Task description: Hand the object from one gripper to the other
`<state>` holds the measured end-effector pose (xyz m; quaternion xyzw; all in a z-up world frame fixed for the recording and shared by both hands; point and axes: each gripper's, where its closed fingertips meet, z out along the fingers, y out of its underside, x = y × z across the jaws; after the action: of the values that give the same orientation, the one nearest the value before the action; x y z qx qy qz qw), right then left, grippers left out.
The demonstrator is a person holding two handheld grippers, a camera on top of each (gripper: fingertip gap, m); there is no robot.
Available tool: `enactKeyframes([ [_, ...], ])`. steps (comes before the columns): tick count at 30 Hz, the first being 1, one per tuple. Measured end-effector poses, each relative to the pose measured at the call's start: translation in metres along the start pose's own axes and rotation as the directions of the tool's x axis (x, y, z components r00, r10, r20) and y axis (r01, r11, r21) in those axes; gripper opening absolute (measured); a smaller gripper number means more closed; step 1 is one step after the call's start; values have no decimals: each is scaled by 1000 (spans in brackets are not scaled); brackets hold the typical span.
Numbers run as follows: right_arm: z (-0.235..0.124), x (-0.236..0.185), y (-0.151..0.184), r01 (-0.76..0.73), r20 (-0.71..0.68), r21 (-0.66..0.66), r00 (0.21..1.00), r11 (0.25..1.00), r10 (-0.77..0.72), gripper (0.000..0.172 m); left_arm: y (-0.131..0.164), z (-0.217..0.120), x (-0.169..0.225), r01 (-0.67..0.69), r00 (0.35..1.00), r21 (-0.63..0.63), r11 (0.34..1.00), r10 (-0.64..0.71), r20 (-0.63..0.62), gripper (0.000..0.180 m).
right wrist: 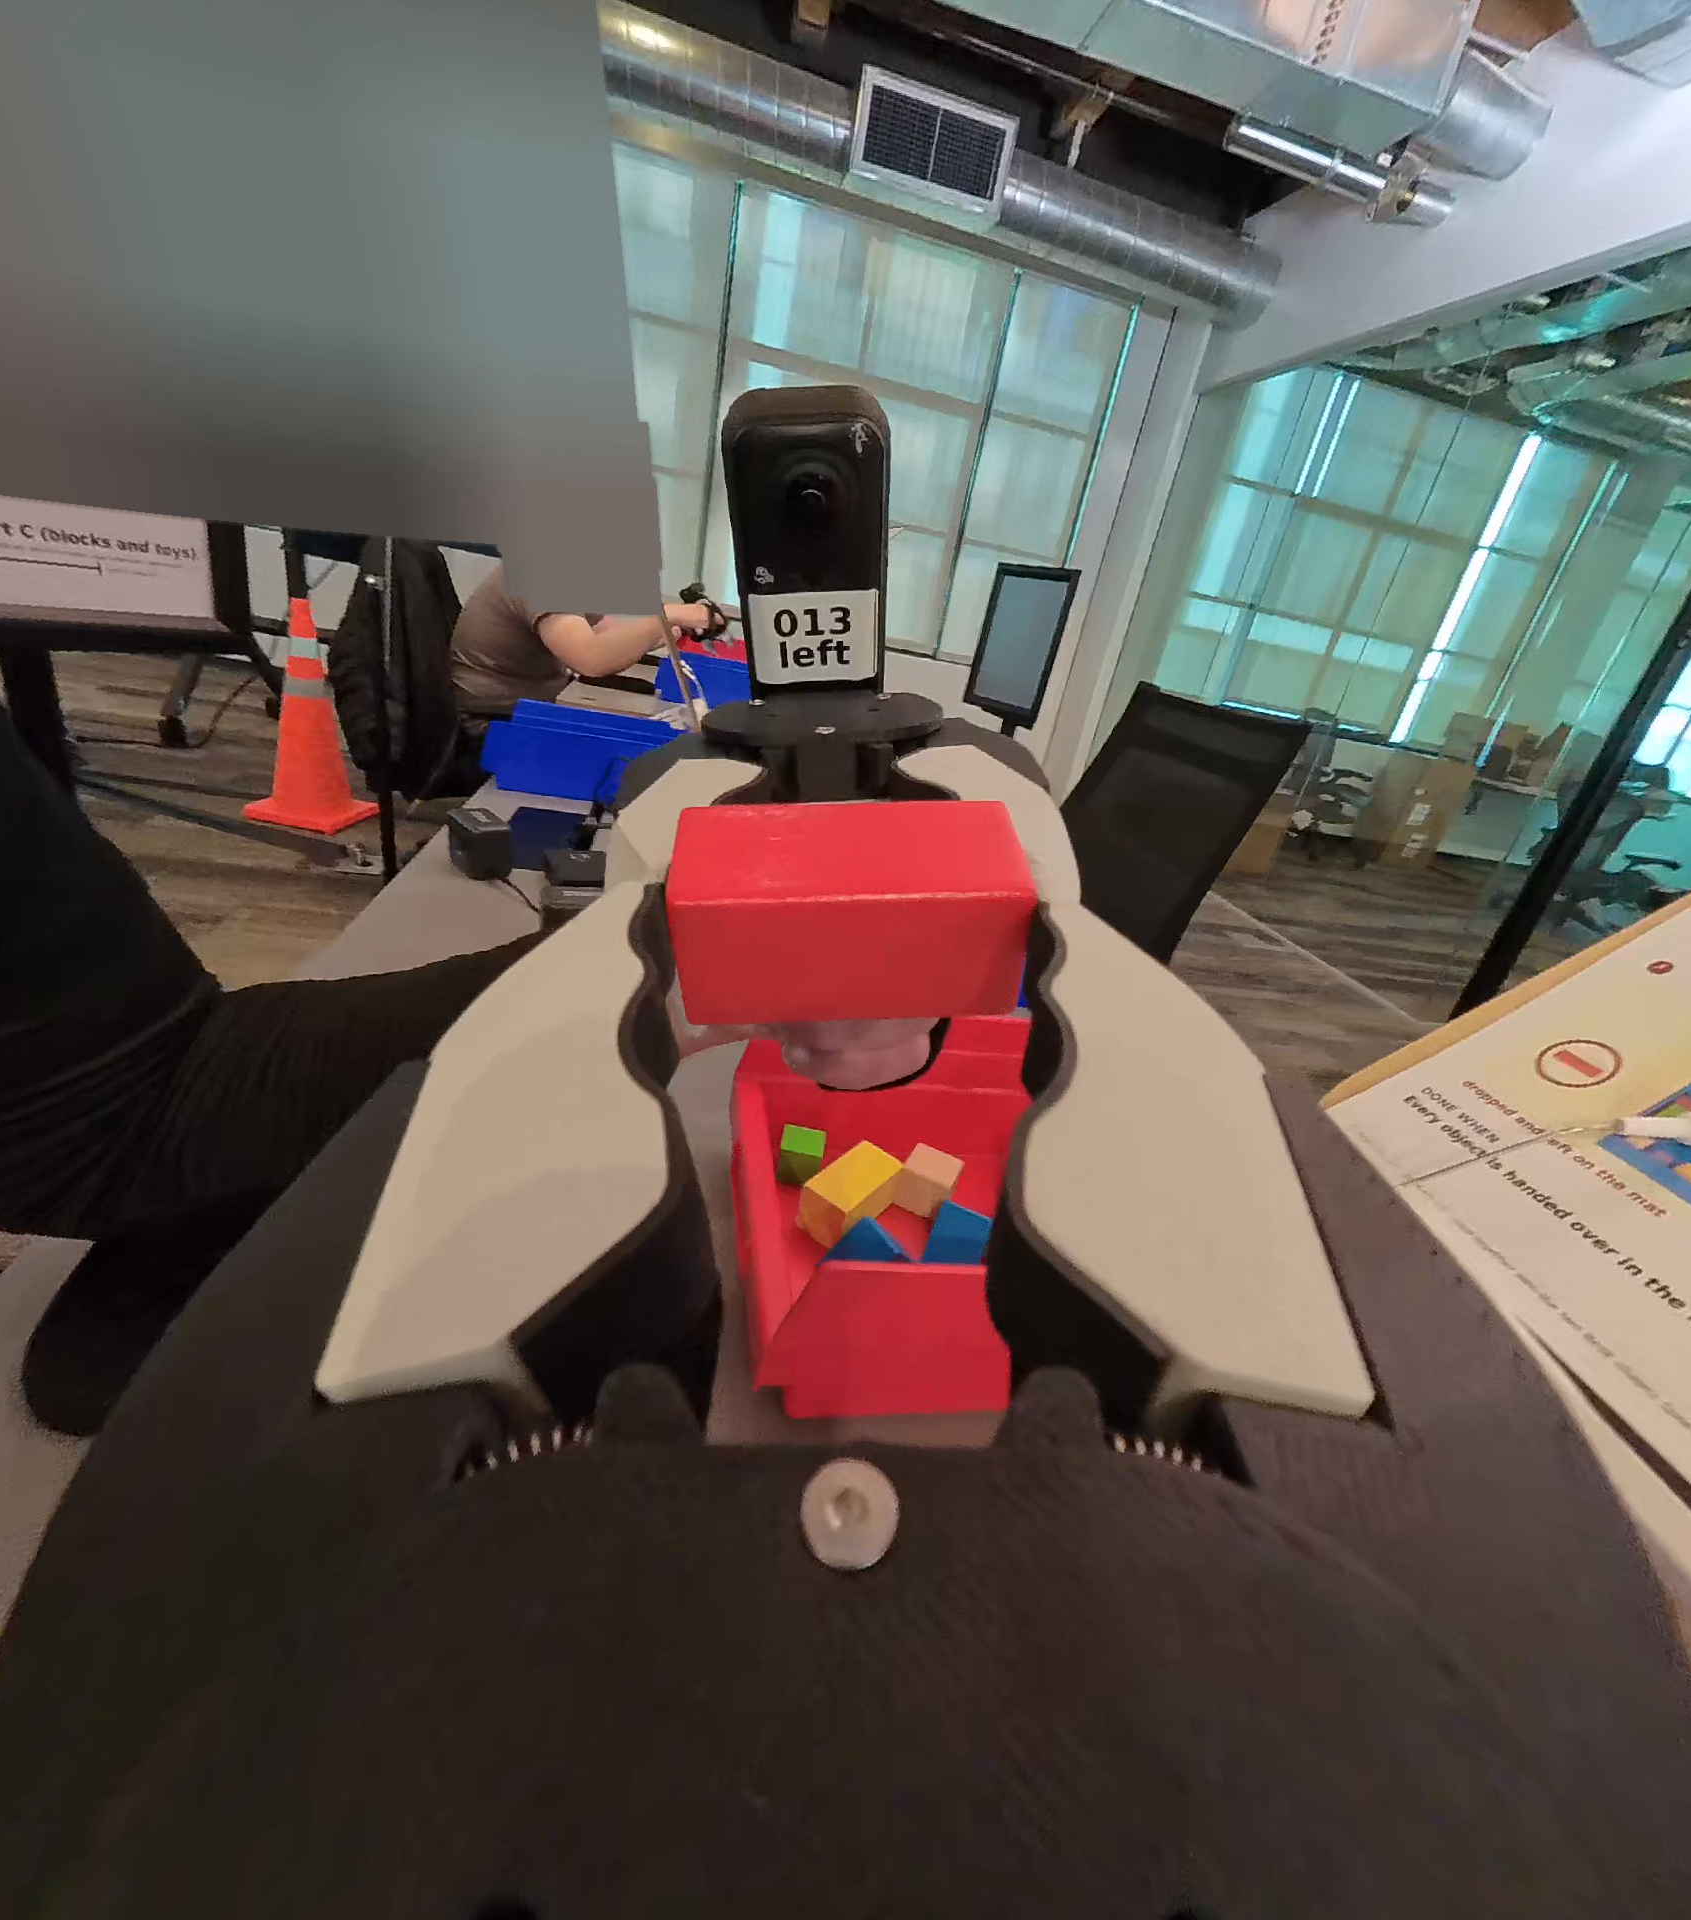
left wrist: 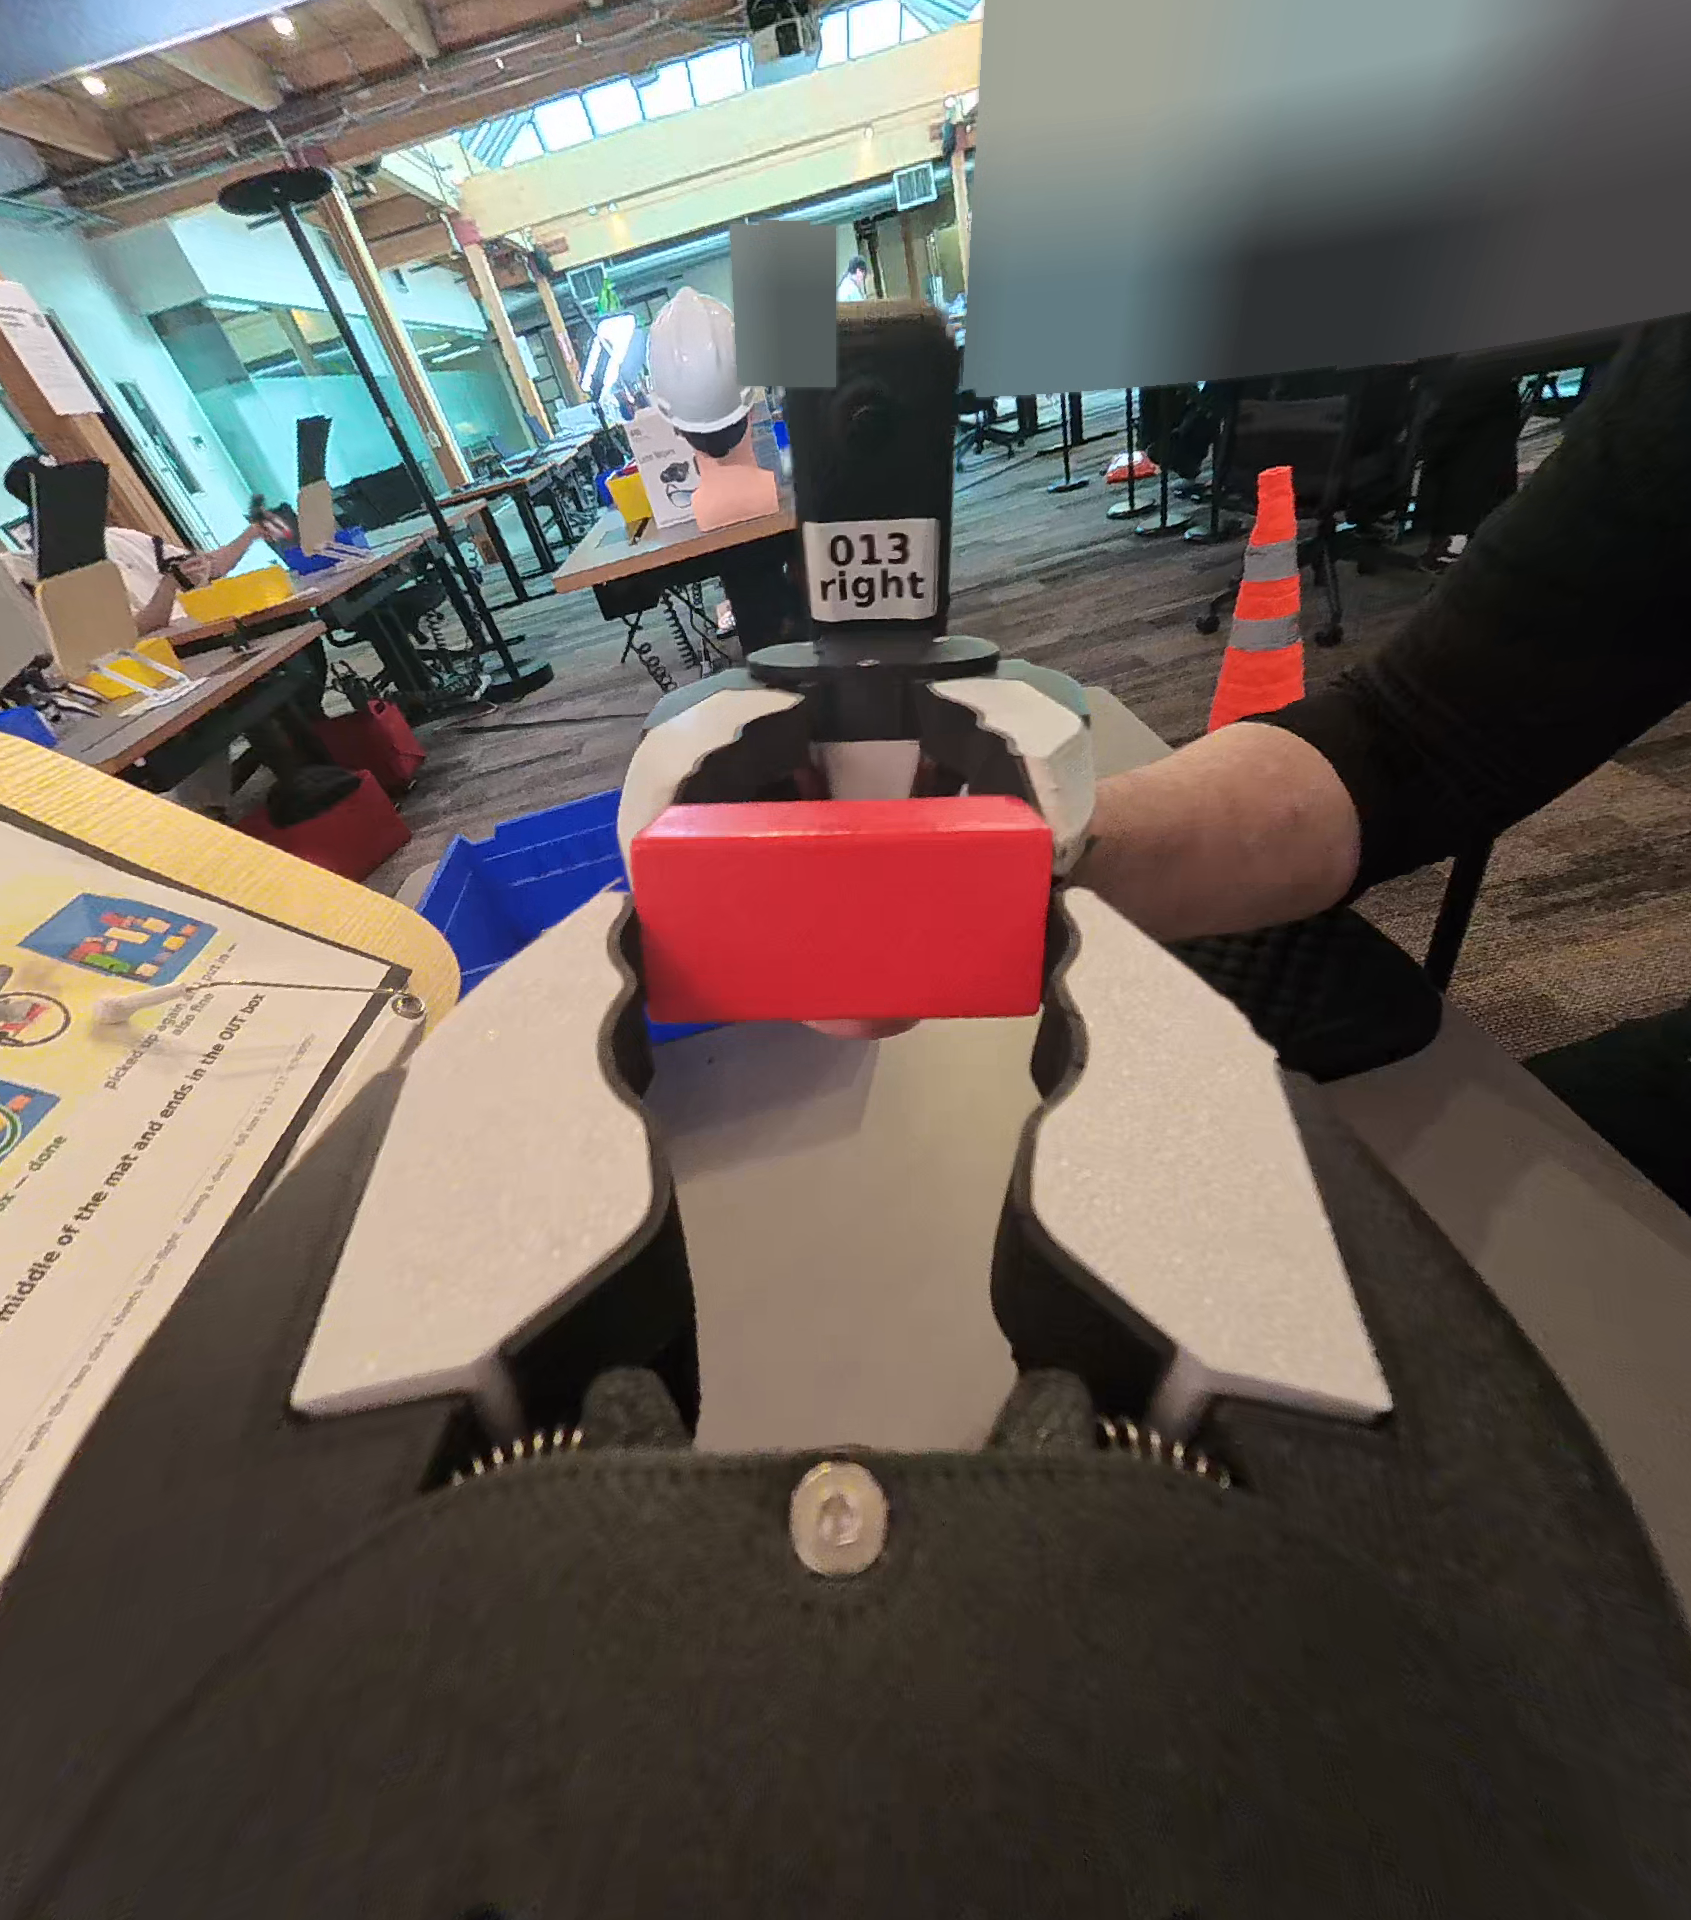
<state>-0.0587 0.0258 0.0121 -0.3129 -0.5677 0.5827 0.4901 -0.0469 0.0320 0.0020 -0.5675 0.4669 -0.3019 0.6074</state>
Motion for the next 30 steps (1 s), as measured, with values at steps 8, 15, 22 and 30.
enactKeyframes([
  [8, -3, 0, -3, 44, -21, -10, 999, 999, -44, 64, 1, 7, 1, 13, 1000, 25, 1000, -12, -19, 72],
  [15, -9, 3, -10, 34, -27, -24, 999, 999, -34, 63, -6, 12, -2, 35, 999, 66, 997, -35, -11, 72],
  [22, -71, 44, -25, 109, -130, -212, 982, 971, -138, 64, 0, 6, -20, 68, 995, 43, 997, -71, 76, 76],
  [30, -311, 159, 95, -23, -86, -970, 963, 241, -254, 64, 42, -41, -62, 106, 947, -143, 984, -56, 316, 67],
])
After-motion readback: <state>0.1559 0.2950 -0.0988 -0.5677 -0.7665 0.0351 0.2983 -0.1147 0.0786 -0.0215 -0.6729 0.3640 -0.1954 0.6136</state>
